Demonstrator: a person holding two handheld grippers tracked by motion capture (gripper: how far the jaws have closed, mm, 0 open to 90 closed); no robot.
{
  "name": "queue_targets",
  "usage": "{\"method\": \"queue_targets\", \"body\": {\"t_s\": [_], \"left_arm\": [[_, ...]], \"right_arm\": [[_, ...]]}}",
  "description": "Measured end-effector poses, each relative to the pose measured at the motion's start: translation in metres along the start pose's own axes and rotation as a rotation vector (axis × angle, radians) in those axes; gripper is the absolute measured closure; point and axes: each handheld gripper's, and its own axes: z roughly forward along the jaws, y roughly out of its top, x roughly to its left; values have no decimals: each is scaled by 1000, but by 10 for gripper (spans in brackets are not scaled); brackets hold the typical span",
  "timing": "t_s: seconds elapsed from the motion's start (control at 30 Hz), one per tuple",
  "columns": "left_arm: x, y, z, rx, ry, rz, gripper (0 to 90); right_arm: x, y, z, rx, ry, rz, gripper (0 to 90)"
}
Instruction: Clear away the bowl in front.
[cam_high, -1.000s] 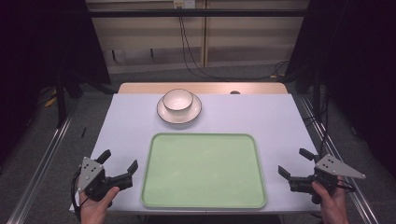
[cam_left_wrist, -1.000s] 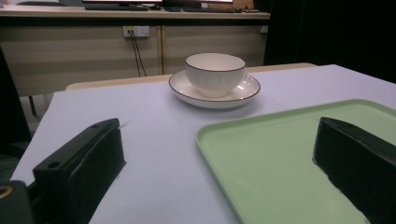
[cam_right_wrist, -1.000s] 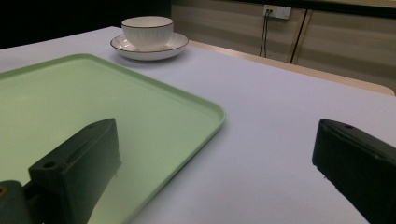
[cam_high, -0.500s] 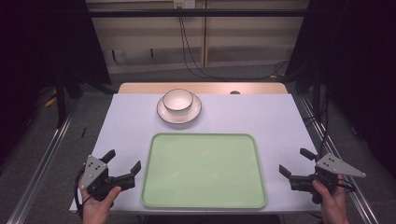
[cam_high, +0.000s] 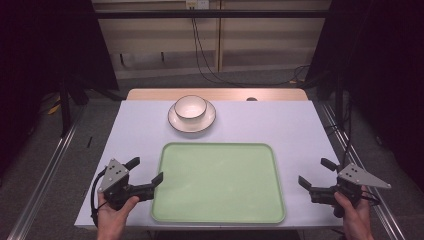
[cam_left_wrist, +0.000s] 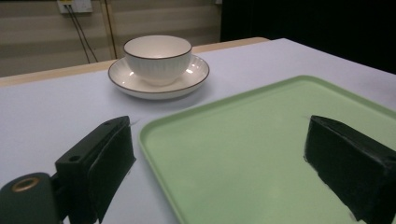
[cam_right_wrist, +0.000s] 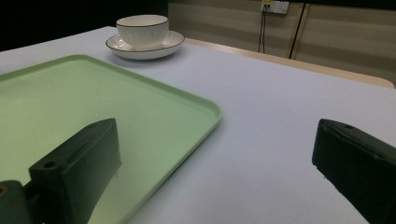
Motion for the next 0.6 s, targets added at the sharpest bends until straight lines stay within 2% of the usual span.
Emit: {"method": "queue_targets", "body": {"t_s": [0.13,0.2,0.4,0.43,0.53,0.57,0.6], "left_arm": [[-1,10,8,5,9,19,33],[1,14,12,4,-7,5,16],[8,18,26,55,-3,22,32],[10,19,28,55,-5,9,31],[14,22,32,71,-1,7,30],[15,23,34,66,-8,-24,25],[17,27,37,65,-34,-51,21]], "right_arm": [[0,0,0,-1,6,-5,4],[0,0,0,-3,7,-4,4],[0,0,0,-1,18,6,4],[1,-1,0,-4,22,15,4],[2,0,-1,-7,27,12,4],[2,0,-1,-5,33,13,4],[1,0,-1,-6,29,4,4]]}}
